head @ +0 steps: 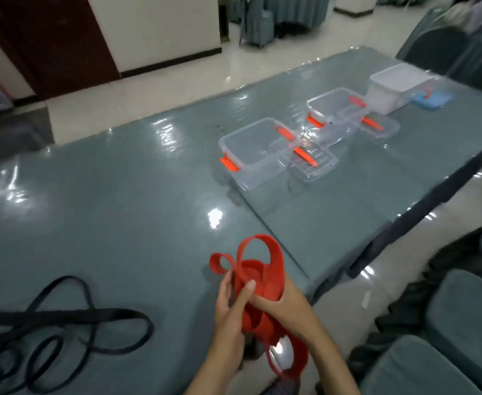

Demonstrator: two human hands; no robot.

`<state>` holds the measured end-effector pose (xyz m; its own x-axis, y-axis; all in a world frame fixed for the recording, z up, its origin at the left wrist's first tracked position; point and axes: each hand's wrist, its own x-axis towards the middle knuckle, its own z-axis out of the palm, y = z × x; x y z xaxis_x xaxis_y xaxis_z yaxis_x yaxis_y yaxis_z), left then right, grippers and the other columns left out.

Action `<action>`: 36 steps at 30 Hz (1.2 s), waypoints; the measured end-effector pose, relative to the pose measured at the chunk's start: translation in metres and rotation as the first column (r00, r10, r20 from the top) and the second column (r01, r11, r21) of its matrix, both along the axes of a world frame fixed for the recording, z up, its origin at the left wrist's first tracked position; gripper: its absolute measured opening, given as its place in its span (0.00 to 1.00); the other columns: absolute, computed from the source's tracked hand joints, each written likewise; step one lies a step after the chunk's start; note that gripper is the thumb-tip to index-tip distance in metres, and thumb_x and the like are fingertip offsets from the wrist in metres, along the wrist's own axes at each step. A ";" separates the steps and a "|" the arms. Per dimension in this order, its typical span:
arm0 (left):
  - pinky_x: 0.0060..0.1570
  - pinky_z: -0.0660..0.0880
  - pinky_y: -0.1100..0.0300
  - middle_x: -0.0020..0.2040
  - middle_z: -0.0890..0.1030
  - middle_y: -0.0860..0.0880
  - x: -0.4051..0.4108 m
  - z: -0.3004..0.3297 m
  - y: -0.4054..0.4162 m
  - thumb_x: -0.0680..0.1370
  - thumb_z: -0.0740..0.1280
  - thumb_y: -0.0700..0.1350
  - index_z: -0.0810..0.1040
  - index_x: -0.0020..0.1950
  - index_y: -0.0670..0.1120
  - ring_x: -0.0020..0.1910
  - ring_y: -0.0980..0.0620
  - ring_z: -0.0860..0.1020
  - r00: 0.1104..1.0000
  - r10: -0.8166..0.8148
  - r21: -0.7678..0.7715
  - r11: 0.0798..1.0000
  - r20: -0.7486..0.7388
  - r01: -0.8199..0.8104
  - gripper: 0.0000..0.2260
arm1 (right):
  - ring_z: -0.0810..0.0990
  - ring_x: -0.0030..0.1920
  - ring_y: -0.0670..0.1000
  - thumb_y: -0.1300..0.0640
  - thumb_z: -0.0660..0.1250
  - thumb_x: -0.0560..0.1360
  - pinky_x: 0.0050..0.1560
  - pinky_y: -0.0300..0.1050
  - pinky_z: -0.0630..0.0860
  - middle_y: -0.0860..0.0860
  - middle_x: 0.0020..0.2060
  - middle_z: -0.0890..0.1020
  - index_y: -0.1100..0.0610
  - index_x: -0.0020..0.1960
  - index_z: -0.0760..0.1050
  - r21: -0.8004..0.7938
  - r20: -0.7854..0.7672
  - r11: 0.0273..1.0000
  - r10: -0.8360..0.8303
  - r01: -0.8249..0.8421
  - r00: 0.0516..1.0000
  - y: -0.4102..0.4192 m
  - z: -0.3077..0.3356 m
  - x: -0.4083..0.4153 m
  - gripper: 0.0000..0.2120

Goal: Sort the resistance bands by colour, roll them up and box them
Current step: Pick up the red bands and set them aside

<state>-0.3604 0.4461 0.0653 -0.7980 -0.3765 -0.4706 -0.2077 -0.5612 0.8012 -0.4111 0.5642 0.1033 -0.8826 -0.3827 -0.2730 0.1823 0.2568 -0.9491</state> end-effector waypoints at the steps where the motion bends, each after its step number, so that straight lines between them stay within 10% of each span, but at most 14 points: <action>1: 0.58 0.81 0.54 0.61 0.86 0.47 -0.016 0.003 0.015 0.78 0.71 0.36 0.78 0.69 0.46 0.61 0.47 0.84 1.000 -0.021 -0.024 0.999 -0.017 0.021 0.19 | 0.83 0.53 0.35 0.53 0.79 0.72 0.53 0.30 0.76 0.32 0.52 0.85 0.44 0.58 0.78 -0.013 -0.014 1.000 -0.009 0.008 1.000 0.015 0.000 -0.013 0.17; 5: 0.58 0.82 0.52 0.60 0.86 0.42 -0.068 0.012 0.065 0.79 0.69 0.31 0.79 0.66 0.43 0.59 0.43 0.85 0.999 -0.045 -0.124 0.991 -0.017 0.043 0.17 | 0.82 0.60 0.40 0.38 0.78 0.71 0.62 0.43 0.79 0.37 0.59 0.84 0.41 0.69 0.72 0.011 -0.029 0.997 -0.073 0.073 0.997 0.074 -0.011 -0.051 0.30; 11: 0.63 0.79 0.46 0.60 0.86 0.42 -0.137 0.020 0.121 0.79 0.68 0.29 0.79 0.68 0.44 0.59 0.43 0.84 0.993 -0.118 -0.122 0.986 -0.022 0.115 0.19 | 0.83 0.57 0.41 0.54 0.60 0.85 0.57 0.36 0.77 0.43 0.58 0.85 0.45 0.68 0.74 -0.085 0.081 0.964 -0.247 0.254 0.966 0.138 -0.021 -0.102 0.13; 18: 0.66 0.77 0.47 0.67 0.82 0.47 -0.220 0.011 0.187 0.78 0.67 0.28 0.76 0.72 0.48 0.66 0.45 0.81 0.966 -0.256 -0.009 0.967 -0.049 0.255 0.25 | 0.84 0.46 0.49 0.58 0.66 0.80 0.51 0.52 0.80 0.53 0.45 0.87 0.56 0.51 0.82 0.022 0.051 0.907 -0.420 0.420 0.906 0.220 -0.030 -0.168 0.06; 24: 0.74 0.68 0.33 0.70 0.79 0.37 -0.328 0.000 0.246 0.71 0.71 0.41 0.73 0.76 0.47 0.70 0.33 0.76 0.883 -0.449 0.184 0.864 -0.138 0.469 0.31 | 0.84 0.40 0.41 0.66 0.67 0.80 0.43 0.34 0.78 0.46 0.41 0.88 0.52 0.50 0.83 0.065 -0.018 0.844 -0.533 0.533 0.846 0.290 -0.023 -0.255 0.11; 29: 0.59 0.81 0.52 0.69 0.80 0.41 -0.406 0.008 0.289 0.68 0.69 0.36 0.73 0.75 0.42 0.65 0.42 0.81 0.872 -0.464 0.205 0.848 -0.155 0.488 0.34 | 0.81 0.43 0.54 0.63 0.73 0.77 0.50 0.56 0.79 0.63 0.44 0.85 0.51 0.52 0.83 -0.063 0.007 0.772 -0.633 0.632 0.774 0.333 -0.023 -0.318 0.08; 36: 0.61 0.79 0.51 0.69 0.80 0.40 -0.474 -0.004 0.333 0.68 0.70 0.35 0.74 0.74 0.41 0.67 0.41 0.79 0.855 -0.487 0.184 0.837 -0.177 0.515 0.33 | 0.76 0.44 0.57 0.57 0.73 0.70 0.51 0.56 0.74 0.72 0.41 0.76 0.50 0.56 0.83 -0.134 0.095 0.733 -0.660 0.667 0.745 0.379 -0.027 -0.389 0.15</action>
<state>-0.8344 0.7796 0.0615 -0.9036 0.1909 -0.3834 -0.4202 -0.5677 0.7079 -0.8004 0.9435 0.0762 -0.9180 0.2574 -0.3015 0.2888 -0.0870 -0.9534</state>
